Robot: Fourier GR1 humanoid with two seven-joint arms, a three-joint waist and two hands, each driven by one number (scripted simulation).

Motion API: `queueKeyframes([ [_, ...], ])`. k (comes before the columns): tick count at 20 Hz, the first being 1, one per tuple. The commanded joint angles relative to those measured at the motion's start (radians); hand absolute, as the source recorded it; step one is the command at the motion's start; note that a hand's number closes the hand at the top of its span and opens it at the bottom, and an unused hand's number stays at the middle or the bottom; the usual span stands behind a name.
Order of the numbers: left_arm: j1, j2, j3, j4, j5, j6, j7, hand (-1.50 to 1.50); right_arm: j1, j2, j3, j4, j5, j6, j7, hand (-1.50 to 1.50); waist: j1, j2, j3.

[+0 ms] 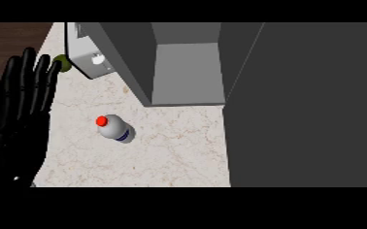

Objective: Pick up the bottled water, place it into the cabinet and close the cabinet

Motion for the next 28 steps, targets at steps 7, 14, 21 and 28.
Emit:
queueKeyframes([
  [7,0.134,-0.081,-0.174,0.101,0.172,-0.052,0.153,-1.5,0.127,0.079,0.122,-0.043,-0.17,0.079,0.097,-1.5,0.014,-0.005,-0.011],
  [14,0.234,-0.084,-0.212,-0.027,0.258,-0.005,0.309,-1.5,0.333,0.037,0.123,-0.143,-0.337,0.172,0.157,-1.5,0.014,-0.026,-0.011],
  [21,0.317,-0.005,-0.108,-0.059,0.363,-0.113,0.275,-1.5,0.378,0.017,0.081,-0.196,-0.385,0.194,0.194,-1.5,0.02,-0.024,-0.012],
  [28,0.43,0.004,-0.094,-0.103,0.356,-0.141,0.227,-1.5,0.494,0.038,0.122,-0.218,-0.352,0.252,0.11,-1.5,0.02,-0.024,-0.012],
])
